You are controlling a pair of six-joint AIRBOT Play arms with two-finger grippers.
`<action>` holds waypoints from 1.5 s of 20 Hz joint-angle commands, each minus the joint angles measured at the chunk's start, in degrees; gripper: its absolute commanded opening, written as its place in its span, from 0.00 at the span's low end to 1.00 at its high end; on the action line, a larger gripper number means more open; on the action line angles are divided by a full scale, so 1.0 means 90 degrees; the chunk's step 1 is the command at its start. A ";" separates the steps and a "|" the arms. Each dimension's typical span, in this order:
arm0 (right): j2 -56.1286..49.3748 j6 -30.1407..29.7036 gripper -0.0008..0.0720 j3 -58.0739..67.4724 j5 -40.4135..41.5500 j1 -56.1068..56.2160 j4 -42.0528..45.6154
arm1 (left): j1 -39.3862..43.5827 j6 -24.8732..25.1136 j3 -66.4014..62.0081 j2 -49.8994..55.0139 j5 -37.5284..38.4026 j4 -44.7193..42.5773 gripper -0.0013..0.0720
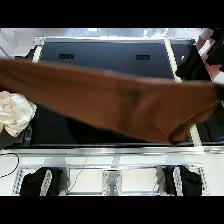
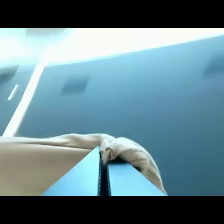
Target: Fold the shirts.
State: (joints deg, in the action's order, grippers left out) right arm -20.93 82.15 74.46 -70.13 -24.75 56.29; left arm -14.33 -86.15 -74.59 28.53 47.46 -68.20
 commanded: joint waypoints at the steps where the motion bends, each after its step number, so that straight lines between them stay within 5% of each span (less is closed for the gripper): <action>1: -0.0556 0.0015 0.03 0.1503 0.0204 0.0005 0.0342 | -0.0005 0.0265 -0.1960 0.1394 0.0576 -0.0707 0.04; 9: -0.5510 -0.0750 0.03 0.1664 -0.0233 0.1018 -0.0823 | 0.0461 0.0321 -0.2089 0.4578 0.1664 -0.0726 0.04; 14: -0.8048 -0.0527 0.03 0.1666 0.1620 0.2365 0.0172 | 0.1409 -0.0313 -0.2011 0.6958 0.1268 -0.2390 0.04; 19: -0.8745 -0.0304 0.03 0.1717 0.3215 0.2402 0.0155 | 0.1647 -0.1195 -0.2023 0.8031 0.0104 -0.2900 0.04; 22: -0.8650 -0.0427 0.03 0.2472 0.2062 0.2191 0.0512 | 0.1661 -0.0976 -0.2086 0.7672 0.0214 -0.2902 0.04; 27: -0.8454 -0.0427 0.03 0.2718 -0.0991 0.2174 0.2144 | 0.1688 -0.0568 -0.1921 0.7334 0.2001 -0.2873 0.04; 30: -0.8456 -0.0423 0.03 0.2195 -0.0930 0.2237 0.2096 | 0.1734 -0.0563 -0.1338 0.7332 0.2407 -0.2873 0.04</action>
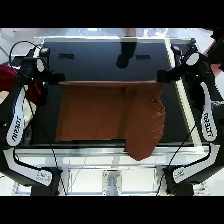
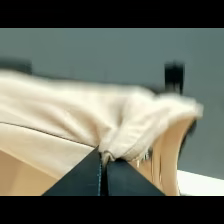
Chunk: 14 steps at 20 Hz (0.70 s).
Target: Fold the shirts.
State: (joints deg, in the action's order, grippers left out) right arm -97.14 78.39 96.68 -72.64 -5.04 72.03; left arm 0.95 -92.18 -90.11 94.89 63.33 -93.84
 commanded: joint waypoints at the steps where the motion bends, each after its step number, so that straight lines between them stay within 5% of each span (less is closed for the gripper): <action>1: 0.0012 -0.0005 0.03 -0.0447 -0.0534 0.0100 0.0333 | 0.0075 0.0112 0.0656 -0.0039 0.0624 -0.0027 0.04; 8: -0.0007 0.0022 0.04 -0.1780 0.0265 0.0420 0.0311 | 0.0163 0.0121 0.1343 -0.0032 0.0301 -0.0022 0.04; 9: -0.0005 0.0036 0.06 -0.1831 0.0262 0.0418 0.0313 | 0.0163 0.0124 0.1343 -0.0032 0.0301 -0.0022 0.10; 10: -0.0005 0.0068 0.29 -0.1834 0.0221 0.0418 0.0313 | 0.0160 0.0124 0.1343 -0.0034 0.0313 -0.0022 0.42; 11: 0.0005 0.0068 0.65 -0.1829 0.0121 0.0418 0.0316 | 0.0160 0.0124 0.1341 -0.0039 0.0347 -0.0024 0.81; 12: 0.0017 0.0070 0.71 -0.1783 -0.0138 0.0413 0.0321 | 0.0160 0.0119 0.1338 -0.0080 0.0427 -0.0019 0.95; 14: 0.0265 0.0063 0.71 -0.1664 -0.0833 0.0345 0.0675 | 0.0160 0.0097 0.1338 -0.0403 0.0571 -0.0002 0.95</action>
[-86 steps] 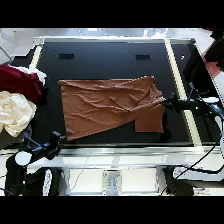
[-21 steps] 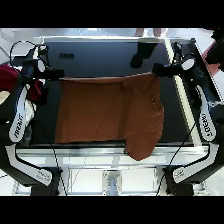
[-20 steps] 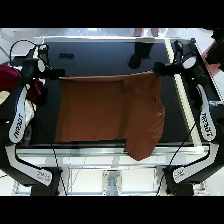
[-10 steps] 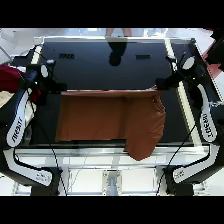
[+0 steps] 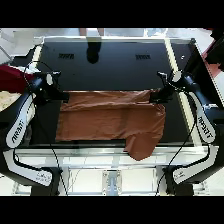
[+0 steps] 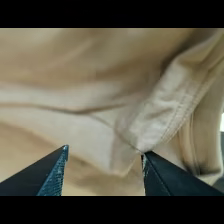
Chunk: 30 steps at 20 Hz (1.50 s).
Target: Fold the shirts.
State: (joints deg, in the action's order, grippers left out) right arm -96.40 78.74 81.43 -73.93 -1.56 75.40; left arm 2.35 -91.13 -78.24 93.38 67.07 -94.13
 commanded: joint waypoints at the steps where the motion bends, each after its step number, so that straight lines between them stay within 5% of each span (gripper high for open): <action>1: 0.0508 0.0027 0.71 0.0046 -0.0950 -0.0134 0.0719 | -0.0017 -0.0015 0.0019 -0.0573 0.0165 0.0024 0.95; 5: 0.2409 0.0177 0.72 -0.0755 -0.1321 -0.1032 0.0389 | -0.0204 -0.0022 0.0022 -0.2212 -0.0168 0.0029 0.95; 9: 0.4286 0.0362 0.72 -0.4277 -0.0607 -0.1455 -0.0345 | -0.0216 -0.0163 0.0027 -0.3048 -0.0350 0.0406 0.95; 13: 0.4585 -0.0010 0.72 -0.6919 0.0078 -0.1455 -0.1904 | -0.0180 -0.0160 0.0202 -0.2973 -0.0270 0.0993 0.95; 23: 0.4580 0.0153 0.71 -0.7121 0.0457 -0.1447 -0.2198 | -0.0182 -0.0158 0.0396 -0.2953 -0.0087 0.1035 0.95; 29: 0.4153 0.0114 0.52 -0.7123 0.0852 -0.1447 -0.2380 | -0.0194 -0.0160 0.0753 -0.2956 0.0107 0.0872 0.95; 30: 0.4102 0.0029 0.39 -0.7123 0.0852 -0.1447 -0.2441 | -0.0194 -0.0163 0.0957 -0.2968 0.0192 0.0789 0.95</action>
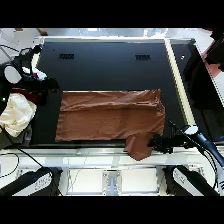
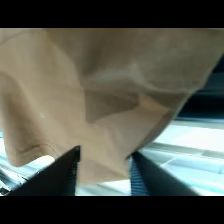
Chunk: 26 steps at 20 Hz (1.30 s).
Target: Fold the shirts.
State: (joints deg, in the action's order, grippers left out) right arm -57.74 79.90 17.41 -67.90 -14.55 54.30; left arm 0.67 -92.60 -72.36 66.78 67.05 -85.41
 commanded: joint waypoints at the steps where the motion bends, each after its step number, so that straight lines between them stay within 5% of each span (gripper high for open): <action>1: -0.0199 -0.0250 0.12 -0.0010 0.0214 -0.0005 -0.0148 | -0.0022 -0.0002 0.0622 -0.0068 0.0228 -0.0221 0.95; 3: -0.0197 -0.0342 0.04 -0.0007 0.0270 -0.0005 -0.0253 | -0.0146 -0.0197 0.1506 -0.0374 0.0209 -0.0219 0.83; 7: -0.0141 -0.0427 0.04 -0.0002 0.0160 -0.0005 -0.0338 | -0.0724 -0.0916 0.3597 -0.1596 0.0104 -0.0160 0.83; 13: 0.0177 -0.0471 0.04 -0.0002 -0.0136 -0.0007 -0.0384 | -0.1809 -0.1860 0.5527 -0.2715 -0.0345 0.1217 0.83; 20: 0.0257 -0.0491 0.04 -0.0002 -0.0182 -0.0007 -0.0389 | -0.2319 -0.1804 0.6263 -0.2720 -0.1440 0.2076 0.83; 25: 0.0260 -0.0491 0.04 -0.0002 -0.0177 -0.0007 -0.0391 | -0.2307 -0.1642 0.6266 -0.2484 -0.1860 0.2305 0.35; 26: 0.0260 -0.0491 0.04 -0.0002 -0.0180 -0.0005 -0.0391 | -0.2307 -0.1494 0.6266 -0.2429 -0.1923 0.2419 0.33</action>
State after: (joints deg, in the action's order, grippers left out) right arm -55.44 75.48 17.34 -69.45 -14.59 50.85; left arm -19.92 -108.05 -16.29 43.86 52.84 -66.19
